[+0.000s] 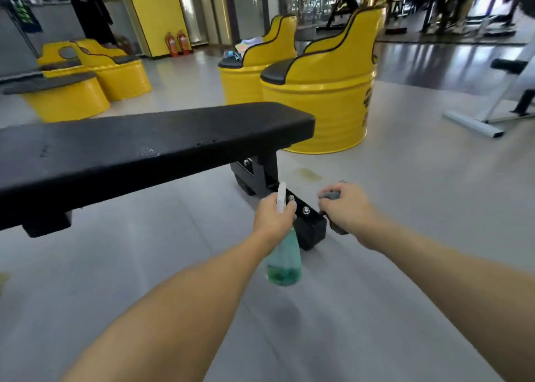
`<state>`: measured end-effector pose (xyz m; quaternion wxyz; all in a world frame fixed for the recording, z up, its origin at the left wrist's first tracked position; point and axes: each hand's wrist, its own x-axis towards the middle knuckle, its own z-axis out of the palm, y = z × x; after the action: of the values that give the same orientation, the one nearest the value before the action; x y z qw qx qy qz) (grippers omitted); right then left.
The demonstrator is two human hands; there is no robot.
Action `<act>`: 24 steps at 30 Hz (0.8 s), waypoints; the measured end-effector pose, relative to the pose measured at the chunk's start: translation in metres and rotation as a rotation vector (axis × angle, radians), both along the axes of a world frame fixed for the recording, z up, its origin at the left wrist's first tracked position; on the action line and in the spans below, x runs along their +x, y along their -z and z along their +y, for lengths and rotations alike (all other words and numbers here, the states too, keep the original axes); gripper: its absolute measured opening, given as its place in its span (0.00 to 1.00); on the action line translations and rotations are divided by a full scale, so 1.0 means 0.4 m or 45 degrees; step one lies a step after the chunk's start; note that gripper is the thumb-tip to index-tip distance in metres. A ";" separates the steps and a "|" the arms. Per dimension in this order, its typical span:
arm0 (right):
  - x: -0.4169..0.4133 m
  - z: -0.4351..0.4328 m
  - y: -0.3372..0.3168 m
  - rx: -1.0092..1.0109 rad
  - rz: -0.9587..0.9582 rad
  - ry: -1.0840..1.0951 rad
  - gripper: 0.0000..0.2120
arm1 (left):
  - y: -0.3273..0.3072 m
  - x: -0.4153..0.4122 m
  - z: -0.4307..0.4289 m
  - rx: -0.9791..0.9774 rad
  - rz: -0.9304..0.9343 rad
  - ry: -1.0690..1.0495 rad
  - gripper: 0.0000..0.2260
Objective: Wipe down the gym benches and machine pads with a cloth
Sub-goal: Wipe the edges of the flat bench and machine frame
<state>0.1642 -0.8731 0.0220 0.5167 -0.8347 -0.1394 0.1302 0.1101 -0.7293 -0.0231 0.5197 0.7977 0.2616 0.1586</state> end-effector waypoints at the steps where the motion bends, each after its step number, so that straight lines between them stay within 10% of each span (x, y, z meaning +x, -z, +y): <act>1: -0.015 0.008 0.024 -0.003 0.011 -0.006 0.10 | 0.034 -0.013 0.005 0.029 -0.022 0.064 0.04; 16: -0.039 0.195 -0.019 -0.027 0.251 0.310 0.06 | 0.110 -0.056 0.140 0.090 0.512 0.676 0.30; 24: 0.092 0.289 -0.002 0.697 0.169 0.614 0.21 | -0.291 0.011 0.190 0.932 -0.067 0.616 0.15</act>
<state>0.2008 -0.7577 0.0230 0.7445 -0.6642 0.0653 0.0164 0.1144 -0.6535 0.0935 0.2314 0.9632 -0.0197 0.1350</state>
